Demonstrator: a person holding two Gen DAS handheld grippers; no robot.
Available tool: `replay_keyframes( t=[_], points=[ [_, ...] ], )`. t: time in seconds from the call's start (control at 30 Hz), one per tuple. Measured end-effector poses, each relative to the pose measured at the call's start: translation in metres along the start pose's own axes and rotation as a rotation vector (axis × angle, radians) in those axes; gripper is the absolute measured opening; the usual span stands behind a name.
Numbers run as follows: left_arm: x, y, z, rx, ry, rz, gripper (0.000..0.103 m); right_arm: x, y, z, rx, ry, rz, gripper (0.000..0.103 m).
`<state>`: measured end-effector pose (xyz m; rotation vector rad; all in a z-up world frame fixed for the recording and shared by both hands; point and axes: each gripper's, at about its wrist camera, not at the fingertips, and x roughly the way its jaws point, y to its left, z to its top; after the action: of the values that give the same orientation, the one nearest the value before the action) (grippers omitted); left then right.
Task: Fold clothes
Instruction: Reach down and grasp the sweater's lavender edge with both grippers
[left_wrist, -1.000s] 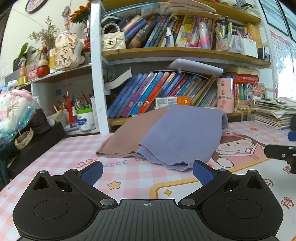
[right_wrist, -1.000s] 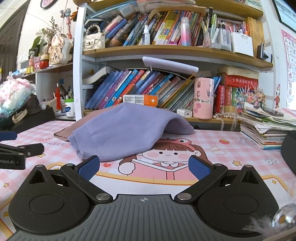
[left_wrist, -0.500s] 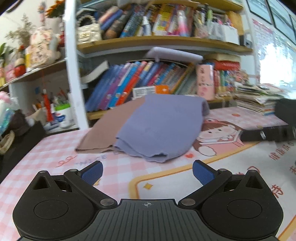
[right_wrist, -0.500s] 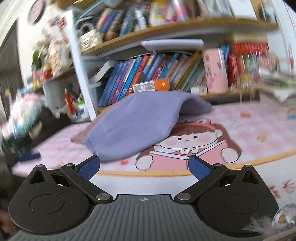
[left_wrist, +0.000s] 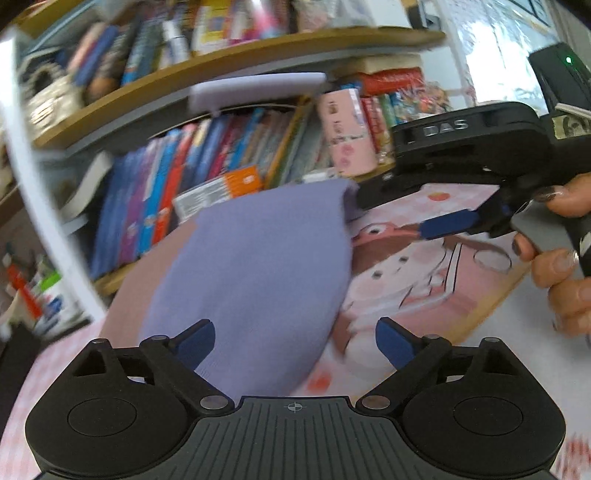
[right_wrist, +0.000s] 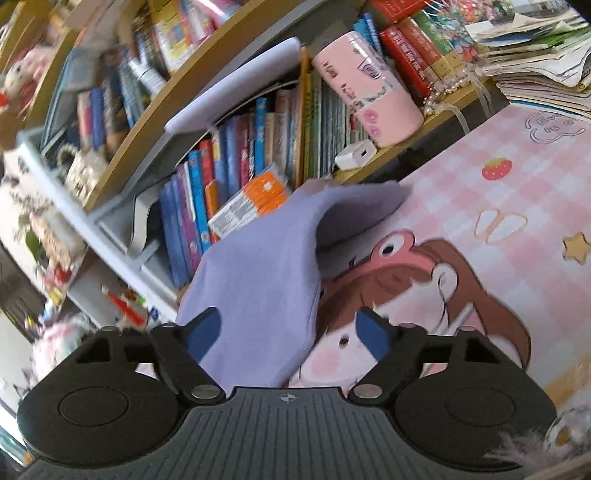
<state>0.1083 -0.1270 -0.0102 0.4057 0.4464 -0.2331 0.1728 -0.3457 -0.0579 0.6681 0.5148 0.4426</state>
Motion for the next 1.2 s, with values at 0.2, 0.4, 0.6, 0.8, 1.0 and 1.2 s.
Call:
replay_keyframes(
  t=[0.2, 0.4, 0.6, 0.8, 1.0, 1.2],
  points=[
    [0.064, -0.039, 0.042, 0.104, 0.02, 0.033, 0.094, -0.012, -0.037, 0.011, 0.165, -0.078, 0.041, 0.069],
    [0.105, -0.056, 0.065, 0.183, 0.046, 0.097, 0.094, -0.029, -0.051, 0.016, 0.259, -0.135, 0.072, 0.073],
    [0.129, -0.063, 0.07, 0.208, 0.066, 0.158, 0.093, -0.028, -0.057, 0.012, 0.333, -0.116, 0.077, 0.079],
    [0.145, -0.06, 0.063, 0.241, 0.071, 0.198, 0.071, -0.026, -0.057, 0.009, 0.352, -0.102, 0.083, 0.08],
    [0.136, 0.0, 0.054, 0.112, 0.092, 0.139, 0.01, -0.022, -0.053, 0.007, 0.358, -0.062, 0.136, 0.08],
    [0.052, 0.015, 0.033, 0.083, 0.013, -0.073, 0.008, -0.011, -0.033, -0.007, 0.308, 0.074, 0.213, 0.082]
  ],
)
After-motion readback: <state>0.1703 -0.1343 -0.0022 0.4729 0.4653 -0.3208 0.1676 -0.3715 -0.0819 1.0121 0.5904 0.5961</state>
